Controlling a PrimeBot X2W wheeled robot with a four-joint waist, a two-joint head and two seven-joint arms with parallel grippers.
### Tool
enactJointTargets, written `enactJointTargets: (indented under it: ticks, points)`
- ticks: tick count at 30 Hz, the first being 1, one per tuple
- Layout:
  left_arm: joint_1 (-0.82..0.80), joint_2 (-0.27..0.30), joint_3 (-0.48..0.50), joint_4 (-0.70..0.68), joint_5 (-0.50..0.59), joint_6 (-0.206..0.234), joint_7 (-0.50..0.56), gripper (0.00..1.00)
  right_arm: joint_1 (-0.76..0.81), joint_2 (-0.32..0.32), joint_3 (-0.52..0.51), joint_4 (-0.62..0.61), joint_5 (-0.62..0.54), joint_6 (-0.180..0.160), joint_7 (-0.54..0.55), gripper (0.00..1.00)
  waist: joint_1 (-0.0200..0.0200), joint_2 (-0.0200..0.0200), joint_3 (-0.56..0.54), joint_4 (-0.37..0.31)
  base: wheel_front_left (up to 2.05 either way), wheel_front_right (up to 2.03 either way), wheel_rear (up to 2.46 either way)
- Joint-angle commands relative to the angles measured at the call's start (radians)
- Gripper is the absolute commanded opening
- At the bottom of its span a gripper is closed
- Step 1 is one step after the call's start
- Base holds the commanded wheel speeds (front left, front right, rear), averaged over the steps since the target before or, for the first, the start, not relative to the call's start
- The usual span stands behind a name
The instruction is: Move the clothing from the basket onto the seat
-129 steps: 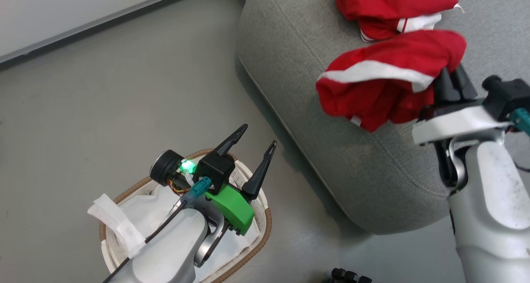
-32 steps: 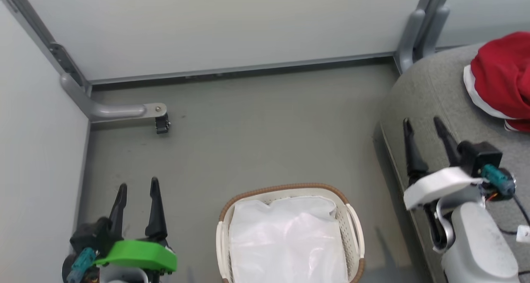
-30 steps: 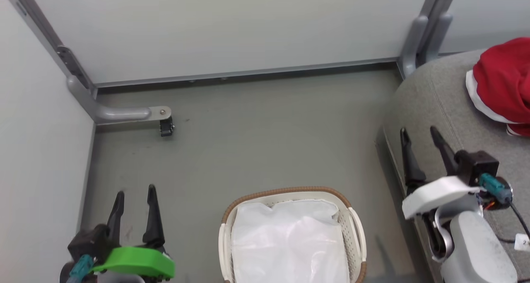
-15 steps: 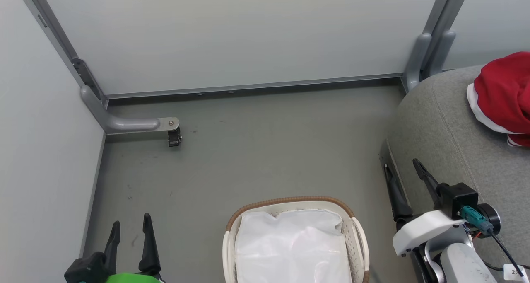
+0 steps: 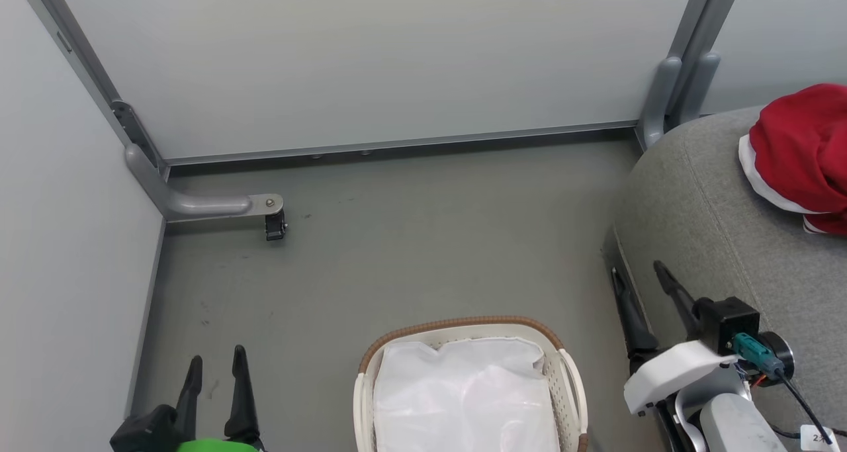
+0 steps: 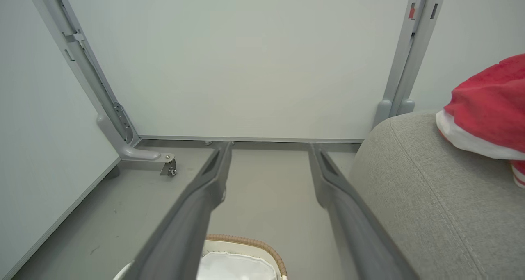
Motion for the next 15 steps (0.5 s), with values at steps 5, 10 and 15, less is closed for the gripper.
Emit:
enactJointTargets:
  ticks: [5,10,15]
  points:
    - [-0.003,-0.002,0.001,0.030,-0.024,-0.001,0.008,0.00,0.014,0.006,-0.006,0.031,0.027,0.000,0.011,0.00,0.0001,0.0000,0.000,0.000,0.00,0.00,0.00]
    - [-0.017,-0.002,0.013,0.027,-0.110,-0.006,0.035,0.00,0.015,0.005,-0.018,0.022,0.130,0.000,0.040,0.00,0.0001,0.0004,-0.001,0.002,0.00,0.00,0.00]
    - [-0.029,-0.001,0.024,0.024,-0.187,-0.010,0.058,0.00,0.021,0.005,-0.025,0.008,0.223,0.000,0.061,0.00,0.0001,0.0007,-0.002,0.004,0.00,0.00,0.00]
